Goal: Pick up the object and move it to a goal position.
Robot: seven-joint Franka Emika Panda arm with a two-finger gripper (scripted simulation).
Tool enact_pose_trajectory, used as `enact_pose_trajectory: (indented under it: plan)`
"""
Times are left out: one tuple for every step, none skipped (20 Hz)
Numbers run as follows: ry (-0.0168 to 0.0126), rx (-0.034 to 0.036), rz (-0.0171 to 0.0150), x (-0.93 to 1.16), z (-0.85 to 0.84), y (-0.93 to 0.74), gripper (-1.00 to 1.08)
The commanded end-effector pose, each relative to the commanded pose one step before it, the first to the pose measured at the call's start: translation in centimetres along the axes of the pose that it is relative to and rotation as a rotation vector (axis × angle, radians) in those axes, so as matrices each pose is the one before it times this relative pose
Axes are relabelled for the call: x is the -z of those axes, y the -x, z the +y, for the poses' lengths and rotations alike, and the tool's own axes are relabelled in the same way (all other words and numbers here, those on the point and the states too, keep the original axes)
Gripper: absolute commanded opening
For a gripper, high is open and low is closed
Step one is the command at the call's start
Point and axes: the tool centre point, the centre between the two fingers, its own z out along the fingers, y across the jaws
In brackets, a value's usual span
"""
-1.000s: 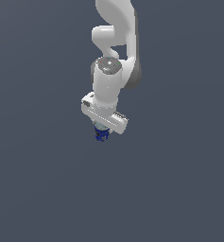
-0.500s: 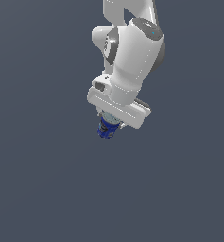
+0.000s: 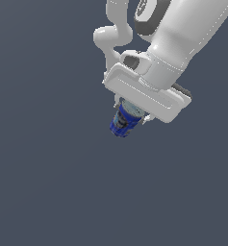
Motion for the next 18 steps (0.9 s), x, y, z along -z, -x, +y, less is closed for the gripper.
enact_pose_trajectory:
  plan:
    - [0.0195, 0.01453, 0.02313, 2.193, -0.73, -0.673, -1.0]
    - [0.00761, 0.00644, 0.00736, 0.728, -0.31, -0.22, -1.0]
    - [0.00742, 0.00632, 0.00717, 0.709, -0.305, -0.214, -1.0]
    - [0.00721, 0.00619, 0.00696, 0.689, -0.298, -0.208, -1.0]
    - [0.00701, 0.00606, 0.00676, 0.669, -0.291, -0.203, -1.0]
    - [0.00683, 0.00595, 0.00659, 0.651, -0.286, -0.198, -1.0]
    - [0.00663, 0.00582, 0.00639, 0.632, -0.279, -0.193, -1.0]
    - [0.00645, 0.00569, 0.00621, 0.613, -0.272, -0.188, -1.0]
    - [0.00628, 0.00558, 0.00605, 0.596, -0.267, -0.182, -1.0]
    - [0.00608, 0.00543, 0.00585, 0.577, -0.258, -0.179, -1.0]
    - [0.00592, 0.00533, 0.0057, 0.56, -0.254, -0.173, -1.0]
    - [0.00574, 0.0052, 0.00553, 0.542, -0.248, -0.168, -1.0]
    - [0.00555, 0.00506, 0.00534, 0.524, -0.239, -0.164, -1.0]
    - [0.0054, 0.00495, 0.00519, 0.507, -0.235, -0.159, -1.0]
    - [0.00521, 0.00481, 0.00501, 0.489, -0.227, -0.155, -1.0]
    - [0.00505, 0.00469, 0.00486, 0.472, -0.222, -0.15, -1.0]
    - [0.00485, 0.00453, 0.00467, 0.453, -0.212, -0.146, -1.0]
    - [0.0046, 0.00433, 0.00443, 0.428, -0.204, -0.138, -1.0]
